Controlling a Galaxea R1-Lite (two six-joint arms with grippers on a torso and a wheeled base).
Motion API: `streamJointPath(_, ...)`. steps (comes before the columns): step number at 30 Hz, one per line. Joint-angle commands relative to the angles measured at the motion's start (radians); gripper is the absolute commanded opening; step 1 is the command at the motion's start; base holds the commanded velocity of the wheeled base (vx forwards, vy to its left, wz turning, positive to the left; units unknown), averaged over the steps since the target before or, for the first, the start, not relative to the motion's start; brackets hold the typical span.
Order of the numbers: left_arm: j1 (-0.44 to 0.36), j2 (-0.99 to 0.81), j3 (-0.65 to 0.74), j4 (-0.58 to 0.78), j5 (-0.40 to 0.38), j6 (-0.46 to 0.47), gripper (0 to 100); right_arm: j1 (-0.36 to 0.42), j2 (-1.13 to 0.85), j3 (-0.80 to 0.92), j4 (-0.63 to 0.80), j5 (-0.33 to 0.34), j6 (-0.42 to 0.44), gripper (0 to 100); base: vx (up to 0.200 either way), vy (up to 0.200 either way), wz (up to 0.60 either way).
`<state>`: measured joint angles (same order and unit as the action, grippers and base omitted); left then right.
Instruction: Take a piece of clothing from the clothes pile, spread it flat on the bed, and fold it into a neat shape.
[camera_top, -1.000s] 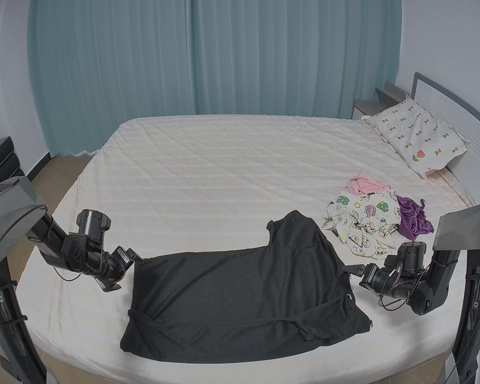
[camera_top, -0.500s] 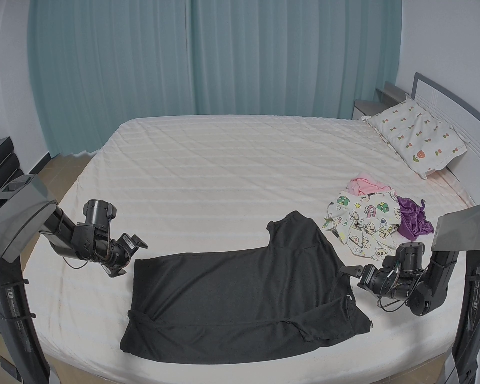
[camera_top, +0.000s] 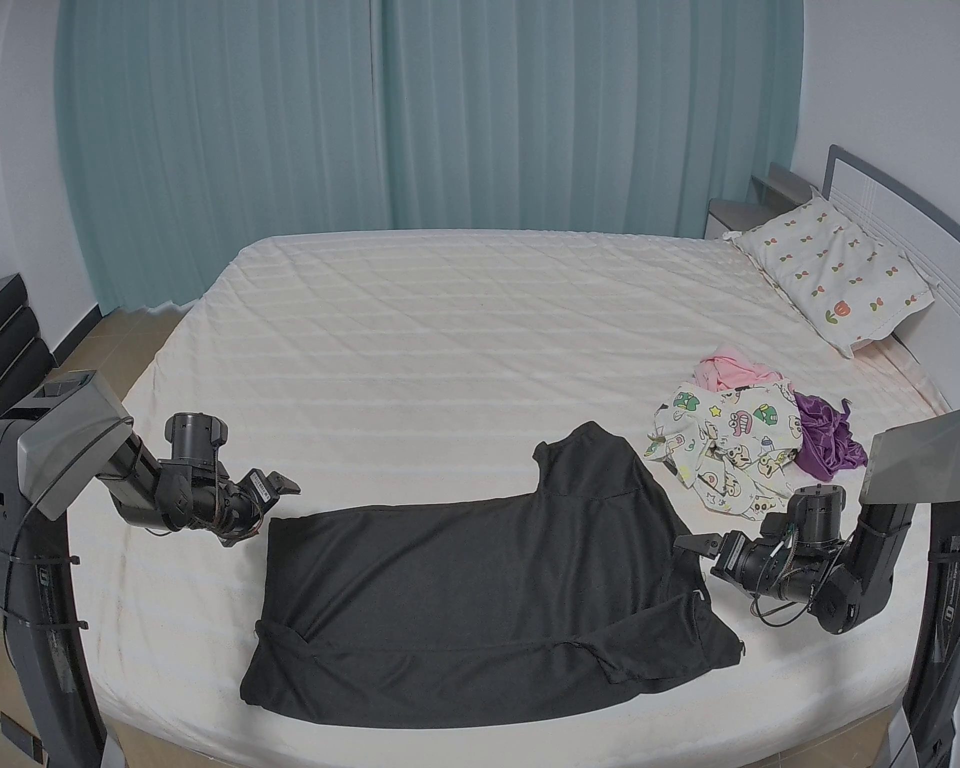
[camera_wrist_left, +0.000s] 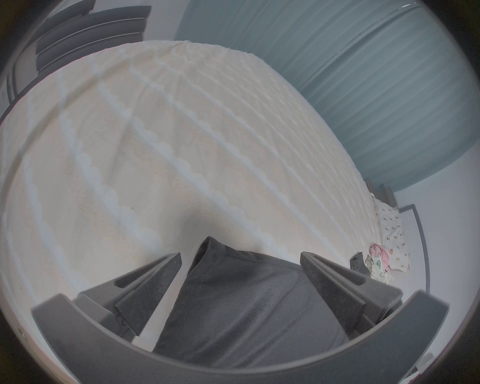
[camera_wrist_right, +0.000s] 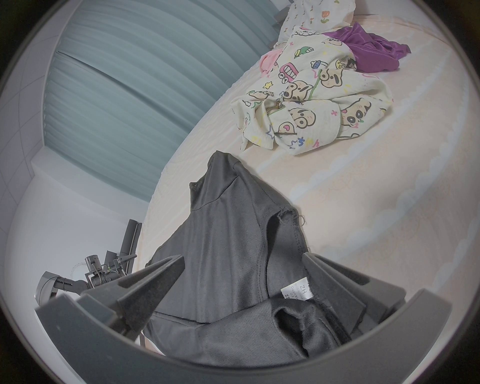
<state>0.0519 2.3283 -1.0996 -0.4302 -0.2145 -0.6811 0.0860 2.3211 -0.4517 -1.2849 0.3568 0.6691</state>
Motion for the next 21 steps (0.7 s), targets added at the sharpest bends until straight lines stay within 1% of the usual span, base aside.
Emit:
streamJointPath(1, 0.003, 0.034, 0.058, -0.104, -0.042, 0.031, 100, 0.012, 0.003, -0.001, -0.001, 0.001, 0.0, 100, 0.0, 0.0, 0.0)
streamJointPath(3, -0.003, 0.039, 0.078, -0.179, -0.054, 0.041, 100, 0.015, 0.003, -0.002, -0.001, 0.001, 0.0, 100, 0.0, 0.0, 0.0)
streamJointPath(5, -0.003, 0.039, 0.078, -0.179, -0.054, 0.041, 100, 0.015, 0.003, -0.002, -0.001, 0.001, 0.0, 100, 0.0, 0.0, 0.0)
streamJointPath(6, -0.017, 0.068, 0.13, -0.295, -0.054, 0.064, 100, 0.023, 0.004, -0.001, -0.001, 0.001, 0.0, 100, 0.0, 0.0, 0.0)
streamJointPath(8, -0.018, 0.091, 0.138, -0.338, -0.046, 0.077, 100, 0.024, 0.004, 0.001, -0.001, 0.001, 0.0, 100, 0.0, 0.0, 0.0)
streamJointPath(13, -0.014, 0.092, 0.124, -0.325, -0.049, 0.071, 100, 0.023, 0.001, 0.005, -0.001, 0.001, 0.0, 100, 0.0, 0.0, 0.0)
streamJointPath(16, -0.017, 0.097, 0.076, -0.288, -0.046, 0.077, 100, 0.024, 0.003, 0.005, -0.001, 0.001, 0.0, 100, 0.0, 0.0, 0.0)
streamJointPath(18, -0.017, 0.092, 0.05, -0.259, -0.048, 0.064, 100, 0.024, 0.003, 0.005, -0.001, 0.001, 0.0, 100, 0.0, 0.0, 0.0)
streamJointPath(21, -0.017, 0.1, 0.041, -0.255, -0.045, 0.041, 100, 0.023, 0.003, 0.007, -0.001, 0.001, 0.001, 100, 0.0, 0.0, 0.0)
